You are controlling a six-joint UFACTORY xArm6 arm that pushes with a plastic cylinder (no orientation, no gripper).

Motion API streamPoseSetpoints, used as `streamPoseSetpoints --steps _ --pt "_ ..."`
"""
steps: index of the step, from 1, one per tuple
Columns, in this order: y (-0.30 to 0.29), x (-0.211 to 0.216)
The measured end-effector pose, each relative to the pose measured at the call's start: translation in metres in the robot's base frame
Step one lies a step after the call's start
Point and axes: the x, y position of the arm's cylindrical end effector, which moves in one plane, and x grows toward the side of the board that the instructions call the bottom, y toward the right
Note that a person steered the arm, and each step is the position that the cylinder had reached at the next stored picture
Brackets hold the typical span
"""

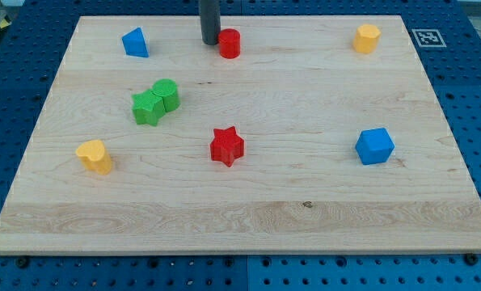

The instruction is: Move the red circle towards the red star

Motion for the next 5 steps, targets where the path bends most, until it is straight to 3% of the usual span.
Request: streamPoseSetpoints --steps 3,5 --pt "0.048 -0.016" --pt "0.048 0.021"
